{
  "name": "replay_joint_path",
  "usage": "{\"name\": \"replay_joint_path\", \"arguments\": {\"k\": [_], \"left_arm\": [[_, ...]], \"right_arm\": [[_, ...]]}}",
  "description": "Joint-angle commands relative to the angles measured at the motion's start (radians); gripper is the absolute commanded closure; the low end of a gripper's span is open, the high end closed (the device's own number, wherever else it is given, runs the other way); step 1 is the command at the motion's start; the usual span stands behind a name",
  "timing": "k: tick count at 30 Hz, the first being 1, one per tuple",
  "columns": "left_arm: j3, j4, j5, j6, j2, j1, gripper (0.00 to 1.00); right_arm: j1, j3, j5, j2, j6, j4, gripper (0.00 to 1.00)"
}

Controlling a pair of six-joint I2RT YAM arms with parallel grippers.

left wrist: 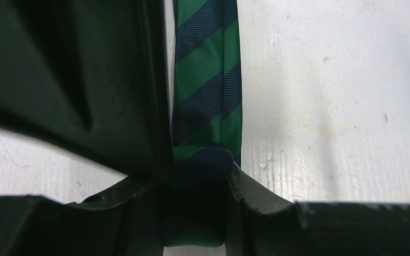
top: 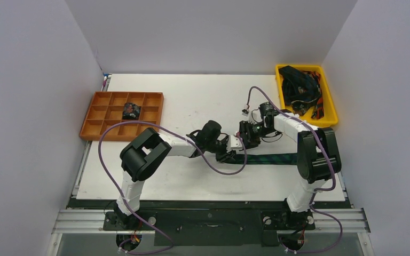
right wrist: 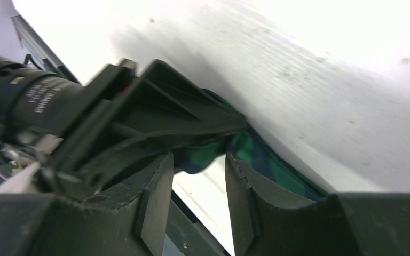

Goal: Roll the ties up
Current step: Roll the tie at the center of the board.

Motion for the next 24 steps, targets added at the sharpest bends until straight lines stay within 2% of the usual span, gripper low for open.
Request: {"name": "replay_joint_path", "arguments": {"k": [1, 4, 7, 12, 13, 16, 17, 19, 20, 24], "left_arm": [[-0.022, -0.188, -0.105, 0.059, 0.033, 0.002, 0.75], [-0.019, -0.190, -0.104, 0.060, 0.033, 0.002, 0.75], [-0.019, -0.194, -0.105, 0.058, 0.031, 0.002, 0.75], [-0.019, -0.194, -0.098, 0.057, 0.029, 0.002, 0.74], [-0.020, -0.194, -0.097, 0.058, 0.028, 0.002, 0.73], [-0.020, -0.195, -0.095, 0.065, 0.026, 0.002, 0.70], [-0.023, -0.194, -0.094, 0.068, 0.021, 0.003, 0.69], [-0.033, -0.171, -0.085, 0.057, 0.008, 0.009, 0.57], [-0.040, -0.156, -0.071, 0.048, 0.000, 0.020, 0.47], [-0.072, -0.031, -0.025, -0.004, -0.061, 0.050, 0.29]], "right_arm": [[0.050, -0.006, -0.057, -0.035, 0.064, 0.069, 0.63], [0.057, -0.011, -0.040, -0.003, 0.059, 0.073, 0.63], [0.056, -0.023, -0.024, 0.030, 0.029, 0.059, 0.68], [0.056, -0.045, -0.001, 0.044, -0.016, 0.033, 0.67], [0.057, -0.045, 0.002, 0.051, -0.009, 0.040, 0.70], [0.054, -0.033, 0.026, 0.068, -0.001, 0.072, 0.98], [0.053, -0.034, 0.035, 0.074, -0.009, 0.072, 1.00], [0.041, -0.040, 0.060, 0.085, -0.033, 0.055, 1.00], [0.032, -0.042, 0.078, 0.097, -0.044, 0.045, 1.00], [0.016, -0.045, 0.128, 0.124, -0.111, -0.005, 1.00]]}}
